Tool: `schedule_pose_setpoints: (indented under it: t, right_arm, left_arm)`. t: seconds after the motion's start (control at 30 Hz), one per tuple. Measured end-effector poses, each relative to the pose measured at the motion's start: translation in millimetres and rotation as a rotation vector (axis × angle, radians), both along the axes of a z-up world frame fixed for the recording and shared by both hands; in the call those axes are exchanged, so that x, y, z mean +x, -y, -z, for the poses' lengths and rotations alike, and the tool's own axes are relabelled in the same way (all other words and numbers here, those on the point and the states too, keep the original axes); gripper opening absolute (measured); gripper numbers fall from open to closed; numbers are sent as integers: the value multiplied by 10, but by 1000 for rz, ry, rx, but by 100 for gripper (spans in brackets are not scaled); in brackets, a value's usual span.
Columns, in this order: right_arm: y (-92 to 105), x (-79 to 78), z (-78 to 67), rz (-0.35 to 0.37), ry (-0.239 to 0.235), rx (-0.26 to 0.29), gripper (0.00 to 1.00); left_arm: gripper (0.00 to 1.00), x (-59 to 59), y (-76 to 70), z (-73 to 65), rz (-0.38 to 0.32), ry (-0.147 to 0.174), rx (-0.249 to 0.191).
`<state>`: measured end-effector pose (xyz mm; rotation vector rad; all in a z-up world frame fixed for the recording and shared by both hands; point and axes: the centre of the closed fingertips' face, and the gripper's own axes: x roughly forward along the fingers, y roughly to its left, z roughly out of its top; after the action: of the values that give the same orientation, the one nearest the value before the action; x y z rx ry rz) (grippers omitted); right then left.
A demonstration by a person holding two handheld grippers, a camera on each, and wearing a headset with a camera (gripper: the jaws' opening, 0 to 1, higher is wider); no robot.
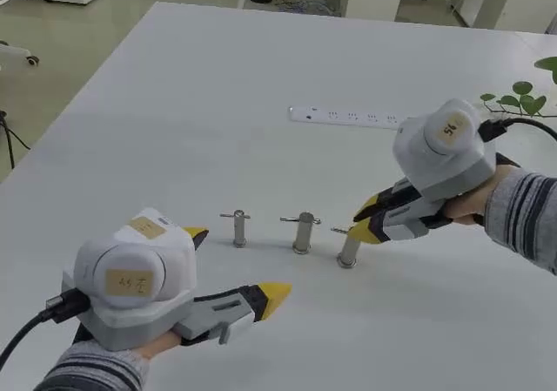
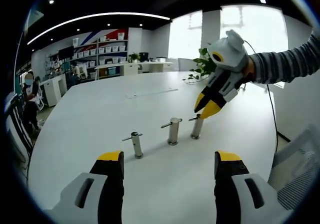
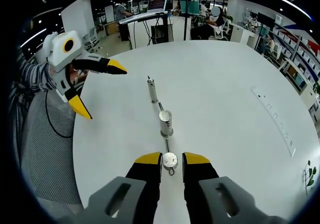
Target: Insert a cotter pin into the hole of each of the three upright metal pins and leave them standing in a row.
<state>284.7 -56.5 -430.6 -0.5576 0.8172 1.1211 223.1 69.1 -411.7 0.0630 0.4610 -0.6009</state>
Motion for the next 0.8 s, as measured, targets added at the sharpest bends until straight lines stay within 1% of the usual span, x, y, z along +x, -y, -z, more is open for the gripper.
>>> schedule_pose_setpoints:
  t: [0.1, 0.23, 0.33, 0.47, 0.7, 0.8]
  right_arm:
    - [-21, -27, 26, -7, -15, -4, 13]
    - [-36, -40, 82, -16, -22, -17, 13]
    - [-46, -39, 132, -18, -16, -35, 13]
    - [-64, -36, 174, -12, -22, -38, 13]
    - [-91, -32, 200, -11, -24, -41, 12]
    - [-76, -27, 218, -12, -17, -49, 9]
  left_arm:
    - [73, -20, 8, 16, 6, -5, 6]
    - [73, -25, 6, 17, 9, -4, 9]
    - [73, -25, -10, 18, 10, -3, 19]
    - [73, -29, -26, 20, 15, -2, 32]
    - [74, -34, -43, 28, 16, -5, 37]
    - [74, -31, -54, 37, 12, -9, 34]
